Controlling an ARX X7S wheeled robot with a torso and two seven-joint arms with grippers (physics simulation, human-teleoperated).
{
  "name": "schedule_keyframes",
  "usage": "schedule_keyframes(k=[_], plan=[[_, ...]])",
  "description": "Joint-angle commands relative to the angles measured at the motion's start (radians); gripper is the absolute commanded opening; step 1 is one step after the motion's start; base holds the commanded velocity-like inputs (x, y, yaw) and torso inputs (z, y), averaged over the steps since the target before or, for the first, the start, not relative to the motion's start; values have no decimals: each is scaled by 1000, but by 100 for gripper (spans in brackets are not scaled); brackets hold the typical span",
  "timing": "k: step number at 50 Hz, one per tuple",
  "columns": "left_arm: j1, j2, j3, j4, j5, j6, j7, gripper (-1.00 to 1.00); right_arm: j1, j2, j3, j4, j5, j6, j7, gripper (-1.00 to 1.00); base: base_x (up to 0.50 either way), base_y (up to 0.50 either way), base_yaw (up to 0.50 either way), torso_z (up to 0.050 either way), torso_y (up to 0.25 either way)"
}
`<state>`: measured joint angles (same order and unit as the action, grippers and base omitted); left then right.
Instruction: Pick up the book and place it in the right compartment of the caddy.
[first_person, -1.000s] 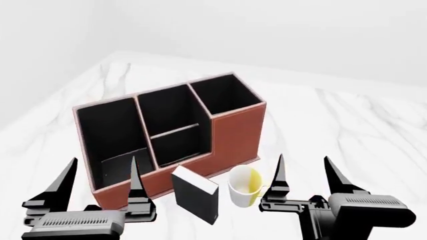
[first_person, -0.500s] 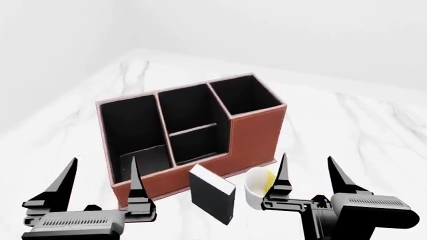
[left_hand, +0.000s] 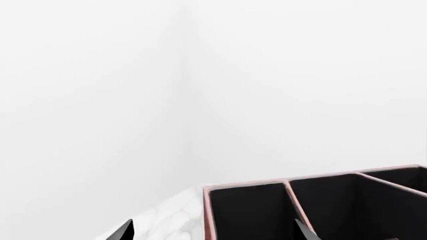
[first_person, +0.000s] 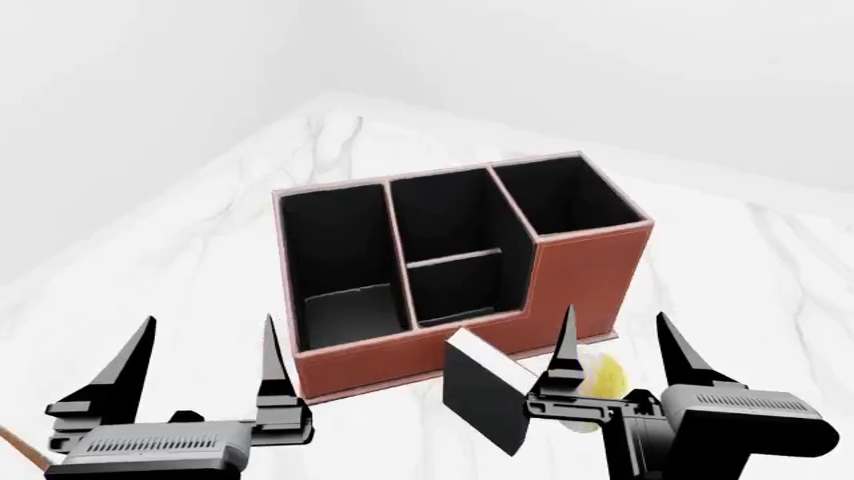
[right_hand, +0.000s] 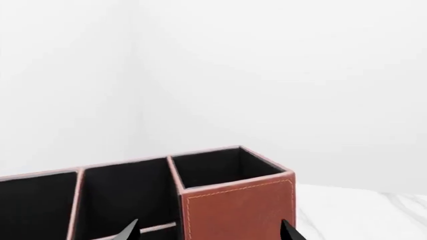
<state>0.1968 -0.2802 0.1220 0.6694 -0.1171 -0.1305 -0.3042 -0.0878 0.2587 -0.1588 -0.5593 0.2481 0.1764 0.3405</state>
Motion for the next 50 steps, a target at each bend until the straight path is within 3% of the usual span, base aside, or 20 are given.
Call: schedule_keyframes(k=[1,14,40,50], plan=[[1,-6,7,2,-3,0,-8,100,-1,7,-4,-1,30,-1,-4,100,0,0,0,0,0],[0,-14,8,2,-10,2,-17,100,2,20,-16,4,34,-15,-12,100,189,-394,0,0,0],[-3,-26,17,3,-14,2,-32,100,4,24,-22,9,12,-27,19,100,84,30,0,0,0],[-4,-31,21,4,-17,2,-38,100,-4,32,-26,4,23,-43,9,100,0,0,492,0,0]])
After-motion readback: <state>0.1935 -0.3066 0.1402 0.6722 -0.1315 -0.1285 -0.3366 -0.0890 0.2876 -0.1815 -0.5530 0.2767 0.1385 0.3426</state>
